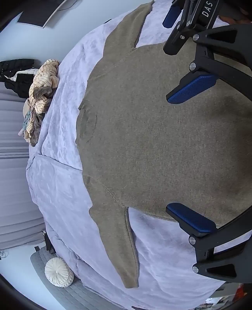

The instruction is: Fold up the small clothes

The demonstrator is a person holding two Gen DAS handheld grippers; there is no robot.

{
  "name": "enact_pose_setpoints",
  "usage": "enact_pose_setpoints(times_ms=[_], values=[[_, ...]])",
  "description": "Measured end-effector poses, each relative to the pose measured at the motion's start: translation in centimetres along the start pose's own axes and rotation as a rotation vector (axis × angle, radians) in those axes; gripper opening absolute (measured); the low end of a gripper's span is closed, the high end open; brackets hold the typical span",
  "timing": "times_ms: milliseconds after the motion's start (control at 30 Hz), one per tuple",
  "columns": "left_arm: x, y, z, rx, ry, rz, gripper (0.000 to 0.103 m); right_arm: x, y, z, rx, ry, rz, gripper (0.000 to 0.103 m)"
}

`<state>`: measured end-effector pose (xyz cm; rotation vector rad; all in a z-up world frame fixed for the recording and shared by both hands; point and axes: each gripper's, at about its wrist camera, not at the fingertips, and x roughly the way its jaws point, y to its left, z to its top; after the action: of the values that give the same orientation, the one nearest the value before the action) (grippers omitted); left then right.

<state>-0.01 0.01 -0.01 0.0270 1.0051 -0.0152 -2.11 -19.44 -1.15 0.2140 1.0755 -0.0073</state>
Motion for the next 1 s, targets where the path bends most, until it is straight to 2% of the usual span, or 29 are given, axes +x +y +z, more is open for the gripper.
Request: enact_pose_setpoints(times_ms=[1000], values=[[0.04,0.23,-0.06,-0.013,-0.001,0.003,0.102,0.14,-0.23,-0.02,0.014,0.006,-0.003,0.103]])
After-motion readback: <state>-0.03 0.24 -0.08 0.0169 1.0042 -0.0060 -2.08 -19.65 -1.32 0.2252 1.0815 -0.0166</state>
